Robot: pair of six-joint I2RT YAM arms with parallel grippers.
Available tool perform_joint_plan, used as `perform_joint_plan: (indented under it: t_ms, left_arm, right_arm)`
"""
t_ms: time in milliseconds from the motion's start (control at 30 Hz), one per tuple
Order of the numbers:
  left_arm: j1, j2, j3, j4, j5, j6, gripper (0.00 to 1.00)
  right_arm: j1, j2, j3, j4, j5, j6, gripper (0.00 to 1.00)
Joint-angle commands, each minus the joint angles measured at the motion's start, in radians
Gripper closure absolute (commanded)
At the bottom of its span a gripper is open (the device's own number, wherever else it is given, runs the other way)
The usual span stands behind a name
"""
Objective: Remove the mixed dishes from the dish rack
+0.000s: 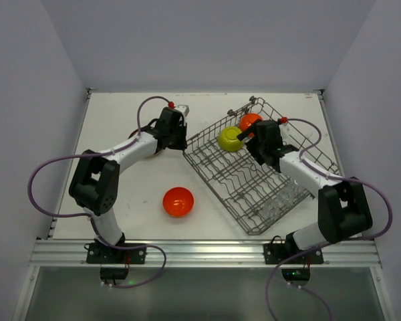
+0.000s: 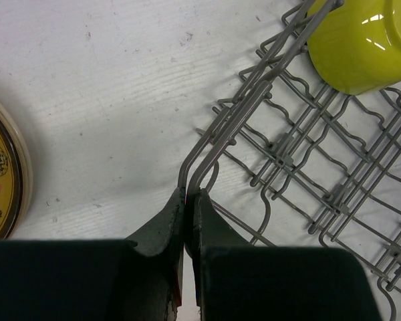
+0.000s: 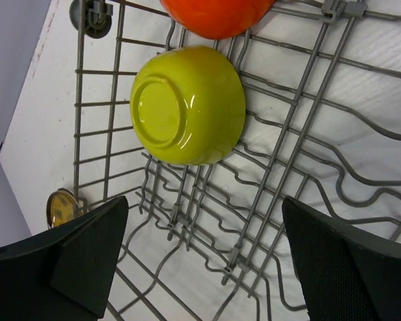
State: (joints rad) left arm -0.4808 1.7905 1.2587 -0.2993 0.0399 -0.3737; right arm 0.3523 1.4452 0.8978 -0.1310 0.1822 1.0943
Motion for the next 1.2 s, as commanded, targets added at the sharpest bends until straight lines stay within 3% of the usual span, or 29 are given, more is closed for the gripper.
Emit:
perform_joint_plan:
  t_ms: [0, 267, 433, 633, 900, 1167]
  left_arm:
    - [-0.012, 0.003, -0.019, 0.011, 0.048, -0.018, 1.0]
    - [-0.012, 0.004, -0.022, 0.011, 0.054, -0.016, 1.0]
    - [-0.012, 0.003, -0.024, 0.012, 0.057, -0.014, 1.0]
    - [-0.012, 0.004, -0.024, 0.014, 0.06, -0.014, 1.0]
    - [-0.012, 0.007, -0.022, 0.014, 0.061, -0.014, 1.0]
    - [-0.012, 0.006, -0.024, 0.014, 0.064, -0.014, 1.0]
  right_arm:
    - [-0.004, 0.058, 0.079, 0.021, 0.011, 0.137, 0.01]
    - [-0.049, 0.244, 0.139, 0.123, -0.009, 0.155, 0.01]
    - [-0.082, 0.299, 0.093, 0.353, -0.096, 0.087, 0.01]
    - [-0.111, 0.331, 0.047, 0.501, -0.178, 0.026, 0.01]
    - [-0.128, 0.356, 0.015, 0.544, -0.211, 0.038, 0.01]
    - [-0.13, 0.386, 0.042, 0.461, -0.19, 0.05, 0.01]
